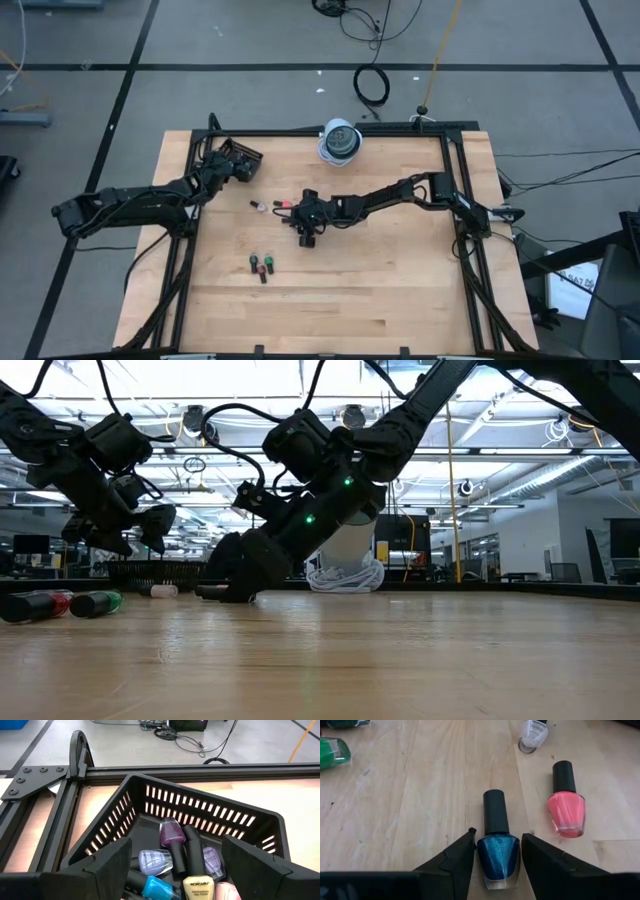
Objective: Pick & Place Nail Polish
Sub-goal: Put the dark blue nail polish bottle into the black basket
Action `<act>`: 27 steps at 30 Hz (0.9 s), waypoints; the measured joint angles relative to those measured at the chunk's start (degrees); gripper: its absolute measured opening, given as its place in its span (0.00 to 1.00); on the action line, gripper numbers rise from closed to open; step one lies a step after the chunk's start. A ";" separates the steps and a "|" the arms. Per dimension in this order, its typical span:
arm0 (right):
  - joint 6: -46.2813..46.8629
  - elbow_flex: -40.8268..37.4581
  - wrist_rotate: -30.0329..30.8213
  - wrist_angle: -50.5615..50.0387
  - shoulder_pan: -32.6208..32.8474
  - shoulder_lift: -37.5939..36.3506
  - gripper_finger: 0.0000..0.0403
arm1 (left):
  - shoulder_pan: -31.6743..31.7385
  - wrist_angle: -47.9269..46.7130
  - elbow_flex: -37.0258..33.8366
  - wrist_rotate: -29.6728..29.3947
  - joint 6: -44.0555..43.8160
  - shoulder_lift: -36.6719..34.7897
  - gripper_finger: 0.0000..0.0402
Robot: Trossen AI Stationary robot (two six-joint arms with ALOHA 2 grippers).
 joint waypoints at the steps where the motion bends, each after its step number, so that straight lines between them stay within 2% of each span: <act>1: 0.00 0.00 0.01 -0.11 0.00 0.00 0.38 | 0.00 -0.02 0.00 0.00 0.00 0.00 0.74; 5: 0.02 0.04 -0.08 -1.32 0.00 0.00 0.36 | 0.00 0.00 0.00 0.00 0.00 -0.02 0.74; 10: -0.19 0.04 -0.13 -1.69 0.02 0.00 0.27 | 0.00 -0.02 -0.01 -0.01 -0.03 -0.01 0.74; 20: -2.71 -0.02 -0.11 -1.46 0.14 -0.03 0.26 | 0.00 -0.02 0.00 -0.02 0.00 0.00 0.74; 27: -6.05 -0.37 1.82 -5.41 2.76 -4.28 0.26 | 0.00 0.11 0.00 0.06 0.00 -0.01 0.74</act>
